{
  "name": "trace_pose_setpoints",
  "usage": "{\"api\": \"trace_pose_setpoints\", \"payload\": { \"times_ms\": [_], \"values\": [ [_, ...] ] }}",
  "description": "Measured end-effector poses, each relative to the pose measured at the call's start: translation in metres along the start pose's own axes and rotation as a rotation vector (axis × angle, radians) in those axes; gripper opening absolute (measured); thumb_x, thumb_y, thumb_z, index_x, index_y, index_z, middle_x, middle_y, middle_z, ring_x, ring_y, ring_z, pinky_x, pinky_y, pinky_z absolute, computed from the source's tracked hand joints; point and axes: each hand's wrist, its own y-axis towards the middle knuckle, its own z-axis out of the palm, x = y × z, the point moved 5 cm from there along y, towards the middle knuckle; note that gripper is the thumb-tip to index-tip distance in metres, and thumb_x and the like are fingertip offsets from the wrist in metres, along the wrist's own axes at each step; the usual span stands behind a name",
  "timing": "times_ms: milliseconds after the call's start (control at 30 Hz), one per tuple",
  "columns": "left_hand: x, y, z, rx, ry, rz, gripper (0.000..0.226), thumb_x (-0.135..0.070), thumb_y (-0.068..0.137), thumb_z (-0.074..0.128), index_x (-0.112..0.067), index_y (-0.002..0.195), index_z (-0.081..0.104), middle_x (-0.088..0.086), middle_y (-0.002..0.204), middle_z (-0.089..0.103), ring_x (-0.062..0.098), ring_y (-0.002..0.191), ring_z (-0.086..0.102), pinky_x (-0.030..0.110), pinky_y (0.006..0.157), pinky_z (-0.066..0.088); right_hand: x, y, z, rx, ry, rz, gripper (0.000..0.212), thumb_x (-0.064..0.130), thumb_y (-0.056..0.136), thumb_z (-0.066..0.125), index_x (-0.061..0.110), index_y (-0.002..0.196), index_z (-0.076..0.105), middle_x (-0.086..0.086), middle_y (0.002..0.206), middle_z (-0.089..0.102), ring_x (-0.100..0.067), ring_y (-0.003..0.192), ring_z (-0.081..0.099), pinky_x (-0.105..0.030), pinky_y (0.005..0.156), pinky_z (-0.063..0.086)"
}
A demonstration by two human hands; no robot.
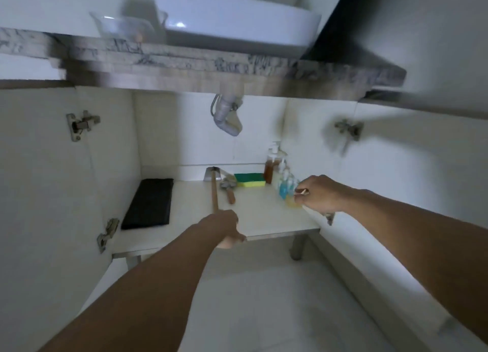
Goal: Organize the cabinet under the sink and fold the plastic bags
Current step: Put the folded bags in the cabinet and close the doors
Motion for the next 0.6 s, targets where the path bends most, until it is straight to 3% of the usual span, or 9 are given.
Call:
{"api": "trace_pose_setpoints", "payload": {
  "times_ms": [133, 233, 333, 467, 533, 600],
  "values": [
    [-0.072, -0.009, -0.046, -0.1, -0.06, 0.121, 0.069, -0.049, 0.087, 0.065, -0.019, 0.144, 0.041, 0.003, 0.145, 0.046, 0.022, 0.13, 0.046, 0.033, 0.108, 0.038, -0.051, -0.054, -0.074, -0.125, -0.013, 0.09, 0.039, 0.039, 0.096, 0.055, 0.011, 0.123, 0.066, -0.001, 0.127, 0.062, -0.022, 0.117, 0.057, -0.028, 0.098, 0.044],
    [-0.133, -0.022, -0.074, -0.166, -0.076, 0.253, 0.062, -0.044, 0.086, 0.067, -0.019, 0.14, 0.047, 0.003, 0.139, 0.051, 0.022, 0.124, 0.051, 0.03, 0.102, 0.043, -0.097, -0.093, -0.126, -0.248, -0.123, 0.169, 0.037, 0.036, 0.092, 0.056, 0.003, 0.102, 0.07, -0.004, 0.112, 0.067, -0.025, 0.108, 0.06, -0.035, 0.094, 0.047],
    [-0.193, -0.032, -0.094, -0.25, -0.097, 0.365, 0.063, -0.042, 0.087, 0.066, -0.022, 0.142, 0.044, 0.002, 0.147, 0.044, 0.023, 0.132, 0.045, 0.038, 0.109, 0.037, -0.144, -0.133, -0.168, -0.374, -0.273, 0.311, 0.032, 0.034, 0.091, 0.056, 0.011, 0.109, 0.069, -0.003, 0.119, 0.063, -0.027, 0.113, 0.057, -0.037, 0.096, 0.047],
    [-0.273, -0.039, -0.113, -0.359, -0.061, 0.49, 0.064, -0.04, 0.095, 0.055, -0.023, 0.151, 0.029, -0.001, 0.158, 0.028, 0.02, 0.144, 0.026, 0.037, 0.115, 0.028, -0.196, -0.177, -0.203, -0.526, -0.317, 0.454, 0.035, 0.023, 0.087, 0.057, 0.018, 0.122, 0.061, -0.005, 0.121, 0.062, -0.027, 0.11, 0.058, -0.037, 0.094, 0.05],
    [-0.309, -0.039, -0.118, -0.388, -0.066, 0.539, 0.063, -0.037, 0.097, 0.052, -0.022, 0.153, 0.026, -0.001, 0.158, 0.026, 0.02, 0.145, 0.024, 0.037, 0.115, 0.027, -0.219, -0.189, -0.208, -0.537, -0.277, 0.503, 0.033, 0.016, 0.086, 0.057, 0.015, 0.119, 0.062, -0.008, 0.119, 0.061, -0.029, 0.107, 0.061, -0.037, 0.09, 0.051],
    [-0.341, -0.037, -0.116, -0.385, -0.068, 0.571, 0.062, -0.034, 0.098, 0.05, -0.022, 0.153, 0.025, -0.001, 0.158, 0.028, 0.02, 0.145, 0.026, 0.037, 0.114, 0.029, -0.237, -0.195, -0.207, -0.535, -0.214, 0.502, 0.018, 0.01, 0.084, 0.055, 0.011, 0.101, 0.062, -0.013, 0.111, 0.061, -0.033, 0.101, 0.062, -0.033, 0.077, 0.05]
  ]
}}
